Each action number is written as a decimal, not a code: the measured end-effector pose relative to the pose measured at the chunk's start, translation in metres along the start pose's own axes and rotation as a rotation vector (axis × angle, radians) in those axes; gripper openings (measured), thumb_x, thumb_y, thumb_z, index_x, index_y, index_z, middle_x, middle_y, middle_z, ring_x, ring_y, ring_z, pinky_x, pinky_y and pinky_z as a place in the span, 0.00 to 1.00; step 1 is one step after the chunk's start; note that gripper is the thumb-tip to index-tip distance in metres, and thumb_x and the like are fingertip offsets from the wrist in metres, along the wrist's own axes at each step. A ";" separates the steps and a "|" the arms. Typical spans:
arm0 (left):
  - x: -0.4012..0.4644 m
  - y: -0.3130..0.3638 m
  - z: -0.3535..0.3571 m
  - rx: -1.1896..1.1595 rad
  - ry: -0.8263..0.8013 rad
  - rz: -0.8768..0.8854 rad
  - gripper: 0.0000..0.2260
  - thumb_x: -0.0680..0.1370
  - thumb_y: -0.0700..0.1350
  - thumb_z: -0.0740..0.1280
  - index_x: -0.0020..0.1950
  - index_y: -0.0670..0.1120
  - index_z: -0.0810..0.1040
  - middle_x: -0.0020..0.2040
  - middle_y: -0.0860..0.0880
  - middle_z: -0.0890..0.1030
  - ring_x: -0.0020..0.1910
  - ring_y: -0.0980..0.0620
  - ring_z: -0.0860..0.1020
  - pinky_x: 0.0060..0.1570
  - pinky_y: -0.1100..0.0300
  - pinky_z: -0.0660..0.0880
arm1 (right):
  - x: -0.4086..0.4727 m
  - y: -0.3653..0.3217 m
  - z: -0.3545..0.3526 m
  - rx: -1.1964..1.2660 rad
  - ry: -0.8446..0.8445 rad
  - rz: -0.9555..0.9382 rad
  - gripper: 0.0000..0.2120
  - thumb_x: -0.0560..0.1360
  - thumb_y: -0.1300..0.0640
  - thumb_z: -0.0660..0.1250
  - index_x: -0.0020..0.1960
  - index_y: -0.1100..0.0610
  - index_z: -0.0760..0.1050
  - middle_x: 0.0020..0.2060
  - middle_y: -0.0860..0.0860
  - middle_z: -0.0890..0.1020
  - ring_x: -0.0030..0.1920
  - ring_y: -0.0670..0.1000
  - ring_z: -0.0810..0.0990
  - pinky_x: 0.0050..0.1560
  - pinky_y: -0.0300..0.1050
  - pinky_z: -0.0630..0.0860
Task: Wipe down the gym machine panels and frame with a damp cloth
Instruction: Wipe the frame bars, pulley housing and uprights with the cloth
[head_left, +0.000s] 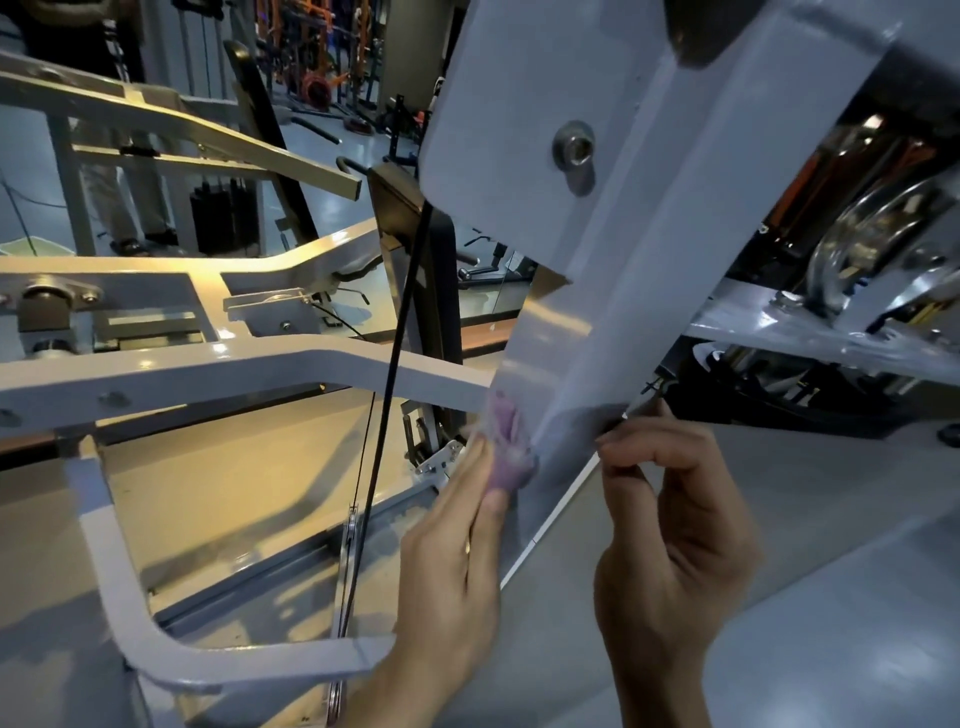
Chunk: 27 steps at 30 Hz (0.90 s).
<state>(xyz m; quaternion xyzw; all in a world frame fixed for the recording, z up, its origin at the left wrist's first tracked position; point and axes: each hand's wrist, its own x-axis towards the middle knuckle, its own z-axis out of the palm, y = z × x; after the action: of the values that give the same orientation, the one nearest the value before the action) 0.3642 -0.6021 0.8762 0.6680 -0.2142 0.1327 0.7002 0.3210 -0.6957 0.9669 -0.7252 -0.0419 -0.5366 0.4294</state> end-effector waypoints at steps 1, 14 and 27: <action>-0.011 -0.006 -0.002 0.019 0.020 -0.031 0.22 0.86 0.56 0.56 0.78 0.50 0.71 0.75 0.57 0.74 0.76 0.58 0.71 0.72 0.48 0.72 | 0.000 0.000 -0.001 0.020 0.009 0.008 0.14 0.71 0.77 0.61 0.42 0.60 0.77 0.40 0.58 0.80 0.45 0.61 0.79 0.57 0.73 0.73; -0.005 0.007 0.000 0.167 0.018 0.327 0.19 0.88 0.51 0.58 0.73 0.43 0.77 0.76 0.47 0.74 0.74 0.48 0.75 0.70 0.58 0.73 | -0.007 0.001 -0.016 0.079 0.100 0.095 0.16 0.71 0.77 0.60 0.42 0.58 0.76 0.40 0.52 0.79 0.44 0.57 0.79 0.45 0.49 0.72; 0.016 -0.004 -0.011 0.432 -0.048 0.589 0.30 0.84 0.40 0.63 0.82 0.62 0.60 0.84 0.56 0.57 0.80 0.51 0.65 0.68 0.48 0.76 | -0.016 0.002 -0.033 0.114 0.093 0.179 0.15 0.70 0.75 0.61 0.39 0.56 0.76 0.39 0.49 0.79 0.43 0.54 0.78 0.45 0.47 0.72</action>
<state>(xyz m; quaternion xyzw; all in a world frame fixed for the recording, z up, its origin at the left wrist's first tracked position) 0.3815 -0.5929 0.8797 0.7131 -0.3810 0.3553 0.4692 0.2909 -0.7123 0.9544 -0.6748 0.0127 -0.5260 0.5175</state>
